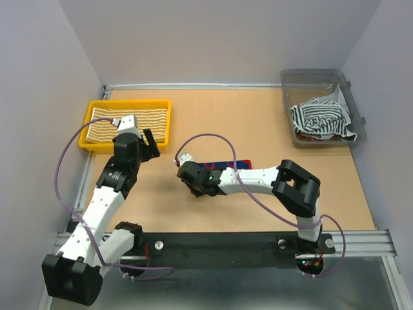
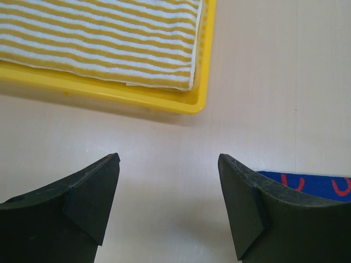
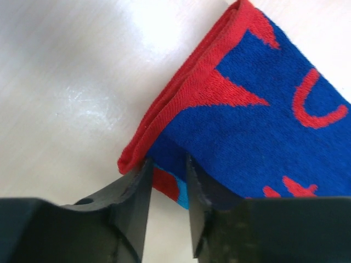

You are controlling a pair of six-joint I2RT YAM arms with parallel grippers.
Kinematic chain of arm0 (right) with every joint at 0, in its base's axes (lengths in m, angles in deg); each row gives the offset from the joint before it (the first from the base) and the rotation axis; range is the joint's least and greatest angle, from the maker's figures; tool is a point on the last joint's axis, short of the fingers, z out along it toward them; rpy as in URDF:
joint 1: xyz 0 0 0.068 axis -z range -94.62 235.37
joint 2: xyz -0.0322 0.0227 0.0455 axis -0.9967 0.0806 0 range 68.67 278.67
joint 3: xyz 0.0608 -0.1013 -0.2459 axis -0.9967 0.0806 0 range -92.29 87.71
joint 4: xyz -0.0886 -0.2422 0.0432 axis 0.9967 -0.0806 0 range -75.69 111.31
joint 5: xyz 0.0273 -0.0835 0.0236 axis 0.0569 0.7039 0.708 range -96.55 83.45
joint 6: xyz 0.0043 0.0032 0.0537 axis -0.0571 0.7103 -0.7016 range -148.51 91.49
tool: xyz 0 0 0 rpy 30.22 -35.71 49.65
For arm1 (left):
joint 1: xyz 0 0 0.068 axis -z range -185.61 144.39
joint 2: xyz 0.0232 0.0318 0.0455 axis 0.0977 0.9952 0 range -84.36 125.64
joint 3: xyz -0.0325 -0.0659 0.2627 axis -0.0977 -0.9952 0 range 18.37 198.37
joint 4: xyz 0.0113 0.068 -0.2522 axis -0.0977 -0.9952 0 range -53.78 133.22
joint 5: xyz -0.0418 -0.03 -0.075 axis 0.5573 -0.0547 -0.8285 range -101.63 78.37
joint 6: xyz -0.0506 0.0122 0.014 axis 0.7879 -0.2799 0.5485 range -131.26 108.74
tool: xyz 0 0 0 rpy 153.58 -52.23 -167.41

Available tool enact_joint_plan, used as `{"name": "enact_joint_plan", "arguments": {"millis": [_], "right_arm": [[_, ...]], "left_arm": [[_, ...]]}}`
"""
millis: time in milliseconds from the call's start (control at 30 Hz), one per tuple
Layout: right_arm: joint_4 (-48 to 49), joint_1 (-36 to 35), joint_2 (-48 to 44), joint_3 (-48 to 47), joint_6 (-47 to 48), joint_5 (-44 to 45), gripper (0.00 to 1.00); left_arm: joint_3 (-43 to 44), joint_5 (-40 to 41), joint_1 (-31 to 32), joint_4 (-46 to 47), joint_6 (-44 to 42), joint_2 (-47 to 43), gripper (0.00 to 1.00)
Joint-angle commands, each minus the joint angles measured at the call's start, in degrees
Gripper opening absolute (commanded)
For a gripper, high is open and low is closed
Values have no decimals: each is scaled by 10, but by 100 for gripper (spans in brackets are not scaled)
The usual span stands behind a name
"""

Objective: Fold and stack the towels
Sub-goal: Neatly place the folded towel into the bin

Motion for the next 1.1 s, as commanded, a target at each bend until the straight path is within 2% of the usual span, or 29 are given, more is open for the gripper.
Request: {"name": "enact_joint_plan", "arguments": {"millis": [0,167,300,567,867,933,1067], "right_arm": [[-60,-4,-36,-49,-10,32,39],[-72,-4,-13,-93,-83,17,56],[-77,-6,18,-109,-120,24,57],[-95,-6,78,-157,-142,38,50],[-164,-12,137,-166,-189,69,49],[-180,-13,151,-162,-199,71,45],[-194,-13,151,-137,-207,77,26]], "left_arm": [[1,11,-6,11,-8,-21,83],[2,20,-15,5,-4,-24,83],[1,23,-21,4,-2,-24,83],[1,4,-36,8,-3,-27,83],[-2,-13,-40,12,-3,-25,83],[-3,-17,-40,13,-3,-24,83],[-6,-35,-40,18,0,-15,83]]}}
